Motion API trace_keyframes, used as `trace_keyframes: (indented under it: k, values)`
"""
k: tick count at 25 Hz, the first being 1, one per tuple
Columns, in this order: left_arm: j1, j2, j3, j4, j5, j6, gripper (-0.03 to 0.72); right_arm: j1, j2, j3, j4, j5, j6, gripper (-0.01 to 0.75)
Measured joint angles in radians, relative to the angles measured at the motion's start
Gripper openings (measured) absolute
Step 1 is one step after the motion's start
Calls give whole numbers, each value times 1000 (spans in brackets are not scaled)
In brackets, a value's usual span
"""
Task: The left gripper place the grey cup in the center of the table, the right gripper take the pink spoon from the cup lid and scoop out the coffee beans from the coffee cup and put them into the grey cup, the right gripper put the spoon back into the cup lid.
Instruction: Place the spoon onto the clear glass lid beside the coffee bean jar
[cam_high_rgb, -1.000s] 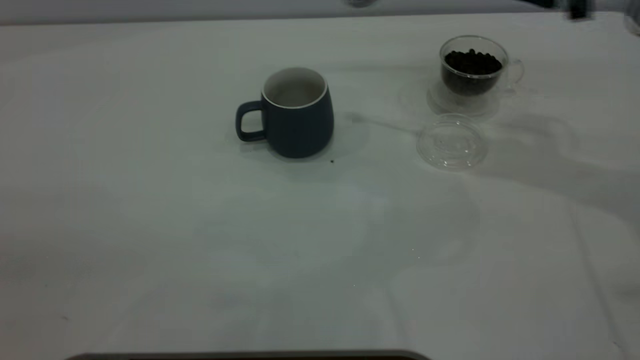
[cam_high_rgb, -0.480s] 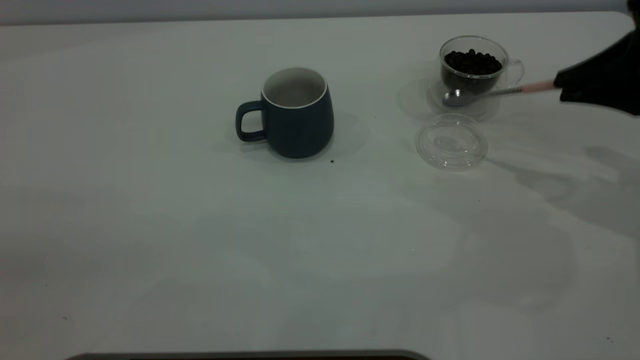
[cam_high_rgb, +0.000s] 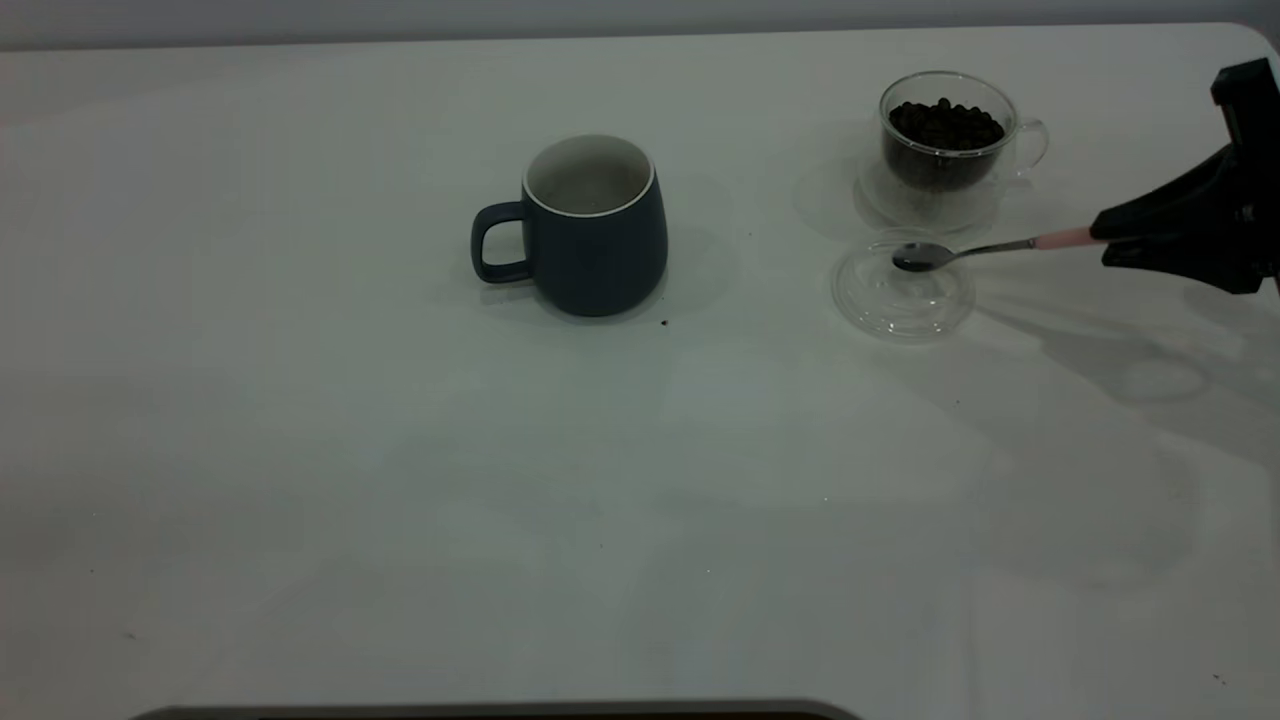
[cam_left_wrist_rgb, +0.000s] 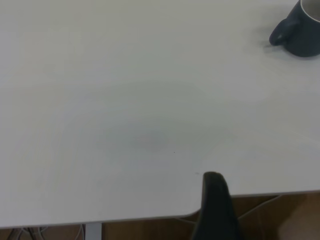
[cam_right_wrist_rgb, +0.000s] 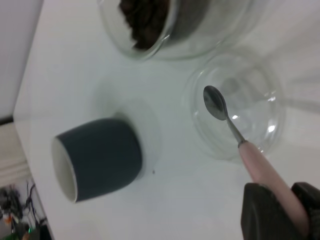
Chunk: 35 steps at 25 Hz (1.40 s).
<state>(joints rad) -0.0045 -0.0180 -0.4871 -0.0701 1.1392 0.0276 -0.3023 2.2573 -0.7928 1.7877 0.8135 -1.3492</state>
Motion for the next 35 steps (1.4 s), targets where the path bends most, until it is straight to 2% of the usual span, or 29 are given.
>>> trace_keyframes:
  k: [9, 30, 35]
  values:
    - [0, 0, 0, 0, 0, 3, 569, 6, 60, -56, 11, 2, -10, 114]
    - [0, 0, 0, 0, 0, 3, 569, 33, 104, -61, 17, 47, -100, 114]
    - [0, 0, 0, 0, 0, 2, 569, 33, 105, -61, 17, 51, -113, 141]
